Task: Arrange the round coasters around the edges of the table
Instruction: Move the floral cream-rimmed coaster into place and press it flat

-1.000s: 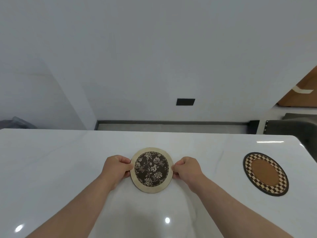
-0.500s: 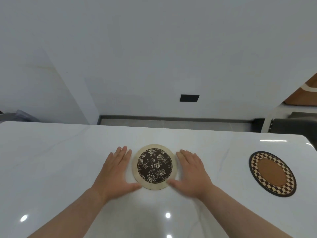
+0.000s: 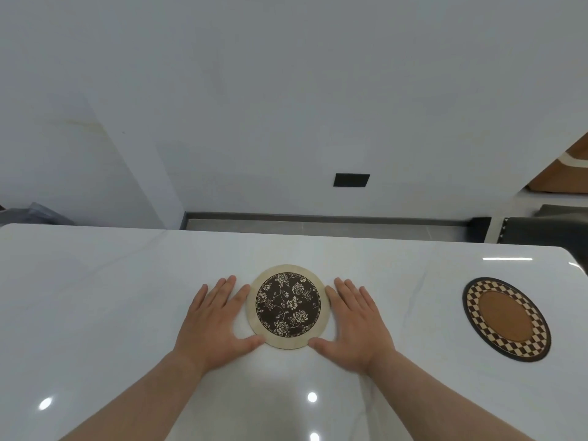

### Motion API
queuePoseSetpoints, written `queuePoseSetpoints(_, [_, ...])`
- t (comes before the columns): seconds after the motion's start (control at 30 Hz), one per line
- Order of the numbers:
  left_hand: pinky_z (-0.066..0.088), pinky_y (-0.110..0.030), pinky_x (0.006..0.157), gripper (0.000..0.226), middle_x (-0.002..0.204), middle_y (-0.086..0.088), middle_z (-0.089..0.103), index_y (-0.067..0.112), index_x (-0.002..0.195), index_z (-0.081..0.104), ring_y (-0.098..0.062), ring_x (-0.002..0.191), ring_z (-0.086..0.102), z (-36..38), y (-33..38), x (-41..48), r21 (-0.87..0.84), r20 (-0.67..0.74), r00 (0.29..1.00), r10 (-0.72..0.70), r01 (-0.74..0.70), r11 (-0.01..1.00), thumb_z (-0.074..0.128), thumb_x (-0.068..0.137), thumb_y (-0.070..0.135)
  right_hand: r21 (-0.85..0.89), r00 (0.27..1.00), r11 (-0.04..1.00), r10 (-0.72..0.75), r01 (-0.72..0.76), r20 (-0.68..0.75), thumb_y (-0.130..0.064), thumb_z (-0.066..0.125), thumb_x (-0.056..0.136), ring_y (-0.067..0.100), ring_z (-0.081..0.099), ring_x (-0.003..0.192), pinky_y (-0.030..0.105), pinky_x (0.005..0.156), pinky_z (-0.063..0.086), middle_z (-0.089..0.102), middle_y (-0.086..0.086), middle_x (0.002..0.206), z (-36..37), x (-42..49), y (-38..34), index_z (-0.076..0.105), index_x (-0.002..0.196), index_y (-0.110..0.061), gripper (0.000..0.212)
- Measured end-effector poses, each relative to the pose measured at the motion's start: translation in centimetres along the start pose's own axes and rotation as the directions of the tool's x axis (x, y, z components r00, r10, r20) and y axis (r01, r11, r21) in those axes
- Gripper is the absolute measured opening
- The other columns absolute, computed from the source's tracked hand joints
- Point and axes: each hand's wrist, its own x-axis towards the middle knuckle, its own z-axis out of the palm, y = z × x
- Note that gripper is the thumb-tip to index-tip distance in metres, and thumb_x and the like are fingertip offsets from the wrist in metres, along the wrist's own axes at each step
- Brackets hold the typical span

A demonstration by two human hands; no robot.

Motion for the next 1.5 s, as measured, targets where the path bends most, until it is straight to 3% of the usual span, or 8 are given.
queuePoseSetpoints(0.23, [-0.007, -0.036, 0.117, 0.099, 0.161, 0.000, 0.015, 0.036, 0.149, 0.024, -0.015, 0.148, 0.010, 0.07, 0.04, 0.08, 0.008, -0.030, 0.999, -0.012, 0.012, 1.000, 0.040, 0.065, 0.085, 0.001, 1.000, 1.000, 0.007, -0.007, 0.015, -0.082, 0.041, 0.070, 0.015, -0.004, 0.150, 0.037, 0.119, -0.009, 0.004, -0.001, 0.163, -0.10, 0.02, 0.05, 0.011, 0.153, -0.025, 0.105])
queuePoseSetpoints(0.57, [-0.010, -0.035, 0.118, 0.099, 0.162, 0.004, 0.003, 0.039, 0.149, 0.017, -0.010, 0.148, -0.004, -0.25, -0.04, -0.09, 0.002, 0.019, 1.000, -0.019, 0.019, 1.000, 0.039, 0.065, 0.086, 0.005, 1.000, 1.000, 0.001, -0.001, 0.025, -0.083, 0.040, 0.070, 0.016, -0.004, 0.150, 0.036, 0.119, -0.010, 0.004, -0.001, 0.163, -0.20, 0.07, 0.17, 0.013, 0.152, -0.028, 0.102])
queuePoseSetpoints(1.17, [-0.008, -0.036, 0.118, 0.098, 0.161, 0.001, 0.011, 0.036, 0.144, 0.030, -0.012, 0.148, 0.001, -0.60, 0.19, -0.24, -0.034, 0.006, 1.000, -0.012, 0.012, 0.999, 0.047, 0.060, 0.084, 0.017, 0.999, 1.000, -0.012, 0.012, 0.035, -0.083, 0.042, 0.070, 0.017, -0.005, 0.150, 0.037, 0.119, -0.011, 0.004, 0.000, 0.163, -0.17, -0.03, 0.45, 0.014, 0.152, -0.029, 0.102])
queuePoseSetpoints(1.5, [-0.006, -0.038, 0.119, 0.100, 0.161, 0.001, 0.011, 0.036, 0.144, 0.029, -0.013, 0.148, 0.000, -0.49, 0.16, -0.21, -0.021, 0.025, 1.000, -0.011, 0.011, 1.000, 0.044, 0.060, 0.087, 0.025, 0.998, 1.000, 0.003, -0.005, 0.069, -0.084, 0.044, 0.069, 0.015, -0.005, 0.149, 0.037, 0.121, -0.009, 0.003, -0.002, 0.163, -0.34, 0.23, 0.52, 0.013, 0.151, -0.031, 0.102])
